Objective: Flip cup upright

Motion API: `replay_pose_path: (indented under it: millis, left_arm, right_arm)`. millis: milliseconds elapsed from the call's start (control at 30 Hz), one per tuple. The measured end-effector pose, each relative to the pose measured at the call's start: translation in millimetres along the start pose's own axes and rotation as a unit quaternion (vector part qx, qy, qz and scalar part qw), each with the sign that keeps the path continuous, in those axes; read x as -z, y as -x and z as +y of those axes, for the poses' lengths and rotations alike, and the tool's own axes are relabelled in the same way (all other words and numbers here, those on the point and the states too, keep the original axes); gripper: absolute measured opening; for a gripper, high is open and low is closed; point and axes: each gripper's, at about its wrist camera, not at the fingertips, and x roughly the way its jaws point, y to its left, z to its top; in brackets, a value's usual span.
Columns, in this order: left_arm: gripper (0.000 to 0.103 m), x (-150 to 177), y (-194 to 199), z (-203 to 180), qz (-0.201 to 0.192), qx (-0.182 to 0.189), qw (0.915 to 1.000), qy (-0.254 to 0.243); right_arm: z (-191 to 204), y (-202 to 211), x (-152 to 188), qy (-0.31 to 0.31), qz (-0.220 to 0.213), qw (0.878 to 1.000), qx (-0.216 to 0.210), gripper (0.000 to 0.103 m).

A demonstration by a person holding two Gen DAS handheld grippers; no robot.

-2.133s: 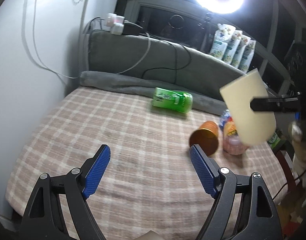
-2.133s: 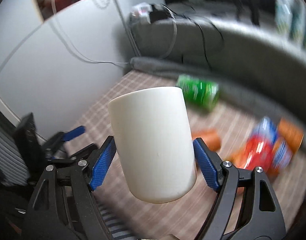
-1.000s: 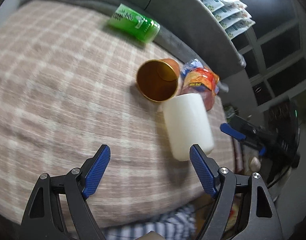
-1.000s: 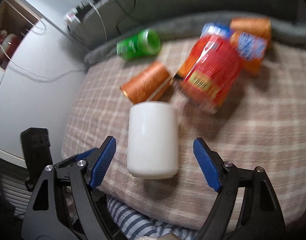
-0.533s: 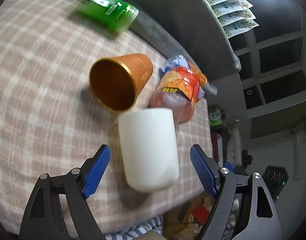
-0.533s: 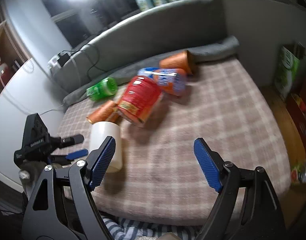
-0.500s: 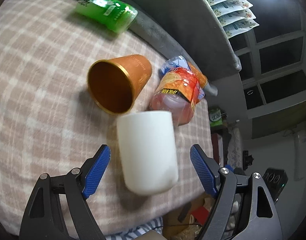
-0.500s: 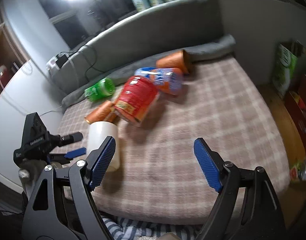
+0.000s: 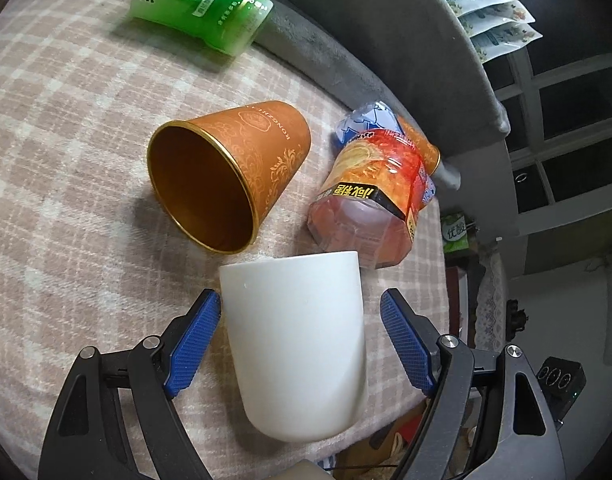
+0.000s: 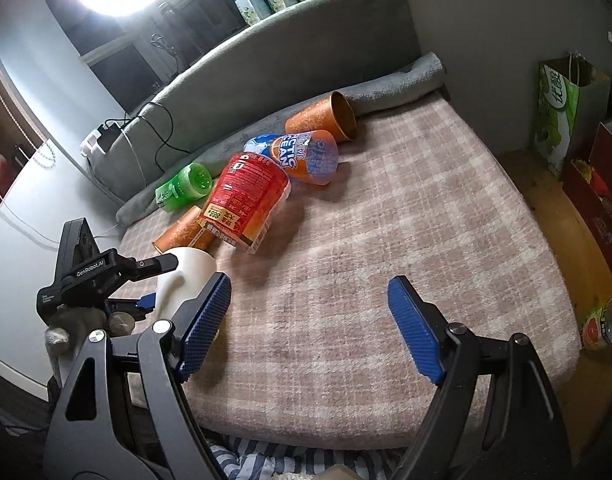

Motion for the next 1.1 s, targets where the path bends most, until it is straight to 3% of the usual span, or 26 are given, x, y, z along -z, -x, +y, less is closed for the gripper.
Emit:
replay_pose_path:
  millis: [567, 867, 1100]
  left_arm:
    - [0.076, 0.6, -8.5, -3.6, 0.008, -0.019, 0.9997, -0.012]
    - [0.076, 9.3, 8.5, -24.5, -0.040, -0.034, 0.9960, -0.072]
    - [0.075, 15.1, 15.7, -35.6, -0.089, -0.066, 0.9862, -0.123]
  right_arm:
    - [-11.6, -2.7, -1.6, -0.032, -0.006, 0.999, 0.011, 0.083]
    - [-10.7, -1.4, -0.9, -0.032, -0.008, 0.999, 0.010, 0.083]
    - [-3.2, -0.6, 0.8, -0.025, -0.014, 1.000, 0.012, 0.083]
